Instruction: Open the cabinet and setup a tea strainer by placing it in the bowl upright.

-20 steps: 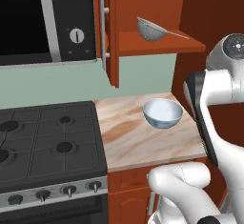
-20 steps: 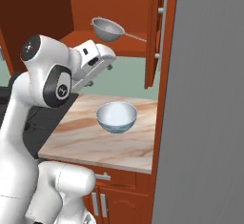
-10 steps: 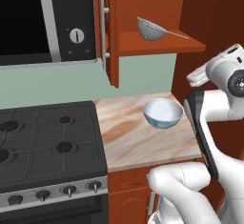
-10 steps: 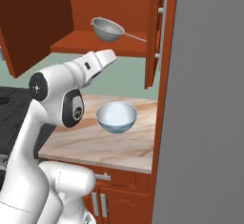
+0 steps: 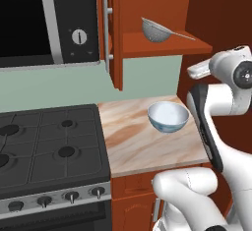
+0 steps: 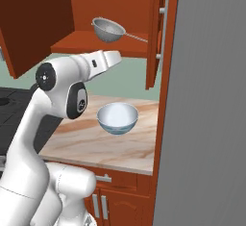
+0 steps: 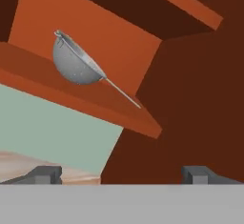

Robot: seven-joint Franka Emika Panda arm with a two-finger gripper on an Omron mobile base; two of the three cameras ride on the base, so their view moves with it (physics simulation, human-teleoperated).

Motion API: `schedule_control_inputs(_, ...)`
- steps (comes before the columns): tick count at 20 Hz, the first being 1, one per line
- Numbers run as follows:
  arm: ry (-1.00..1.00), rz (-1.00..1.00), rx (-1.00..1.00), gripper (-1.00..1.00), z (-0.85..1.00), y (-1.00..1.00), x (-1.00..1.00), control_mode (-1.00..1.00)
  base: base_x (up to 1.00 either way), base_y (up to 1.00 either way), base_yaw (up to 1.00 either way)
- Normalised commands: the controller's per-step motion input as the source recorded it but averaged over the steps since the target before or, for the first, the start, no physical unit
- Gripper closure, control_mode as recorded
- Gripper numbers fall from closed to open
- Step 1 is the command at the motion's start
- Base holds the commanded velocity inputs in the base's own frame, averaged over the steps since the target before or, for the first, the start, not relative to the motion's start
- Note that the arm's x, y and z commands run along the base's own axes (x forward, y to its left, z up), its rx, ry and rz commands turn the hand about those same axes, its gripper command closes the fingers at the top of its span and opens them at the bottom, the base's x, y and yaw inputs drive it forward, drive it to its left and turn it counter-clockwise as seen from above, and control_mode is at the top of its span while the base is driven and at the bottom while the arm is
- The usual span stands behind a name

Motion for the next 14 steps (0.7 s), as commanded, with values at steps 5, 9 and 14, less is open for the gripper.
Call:
schedule_control_inputs(5,0.01,0.00,0.22,-1.00,0.06,0.06,0.00,-1.00,0.00,0.00,0.00)
schedule_control_inputs(9,0.24,0.05,0.25,-1.00,0.07,0.00,0.00,-1.00,0.00,0.00,0.00)
schedule_control_inputs(14,0.23,0.07,0.18,-1.00,0.00,0.00,0.00,-1.00,0.00,0.00,0.00)
